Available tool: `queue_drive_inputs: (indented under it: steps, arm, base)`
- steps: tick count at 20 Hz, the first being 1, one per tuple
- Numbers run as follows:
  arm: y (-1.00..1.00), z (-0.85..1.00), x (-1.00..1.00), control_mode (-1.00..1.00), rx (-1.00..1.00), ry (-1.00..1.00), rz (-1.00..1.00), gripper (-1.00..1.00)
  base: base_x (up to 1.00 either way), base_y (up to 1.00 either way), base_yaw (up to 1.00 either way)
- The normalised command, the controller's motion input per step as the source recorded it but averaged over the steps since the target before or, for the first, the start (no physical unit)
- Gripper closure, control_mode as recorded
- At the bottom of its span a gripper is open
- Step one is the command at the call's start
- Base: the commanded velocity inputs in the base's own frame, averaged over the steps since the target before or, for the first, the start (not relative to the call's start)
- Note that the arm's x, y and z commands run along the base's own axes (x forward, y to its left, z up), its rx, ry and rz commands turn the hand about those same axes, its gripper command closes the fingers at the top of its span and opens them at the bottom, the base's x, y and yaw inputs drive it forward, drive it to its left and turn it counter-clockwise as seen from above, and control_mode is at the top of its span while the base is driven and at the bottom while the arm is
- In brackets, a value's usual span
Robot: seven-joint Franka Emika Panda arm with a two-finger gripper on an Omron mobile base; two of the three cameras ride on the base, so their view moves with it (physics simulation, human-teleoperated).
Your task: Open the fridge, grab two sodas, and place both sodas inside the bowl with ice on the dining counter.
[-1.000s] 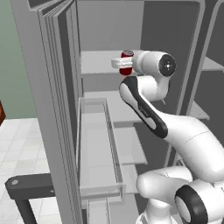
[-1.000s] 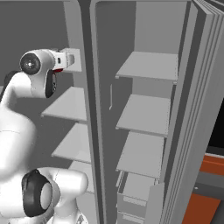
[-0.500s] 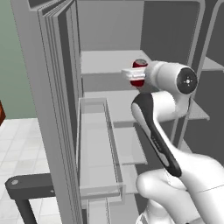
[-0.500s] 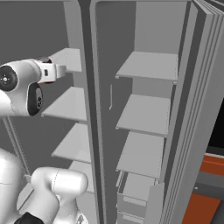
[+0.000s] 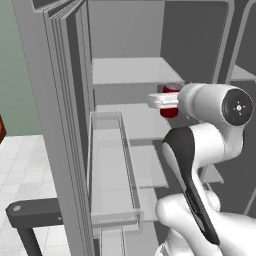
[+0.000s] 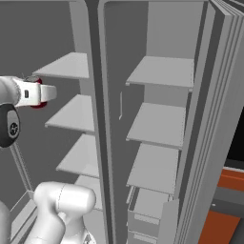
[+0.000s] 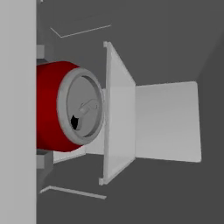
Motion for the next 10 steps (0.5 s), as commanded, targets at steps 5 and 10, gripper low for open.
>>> queue_drive_inputs:
  steps: [5, 10]
  arm:
    - [-0.17, 0.00, -1.00, -1.00, 0.00, 0.03, -0.01, 1.00]
    - [-0.18, 0.00, -0.88, -1.00, 0.00, 0.07, -0.01, 1.00]
  base:
    - [0.00, 0.00, 0.00]
    - [0.00, 0.00, 0.00]
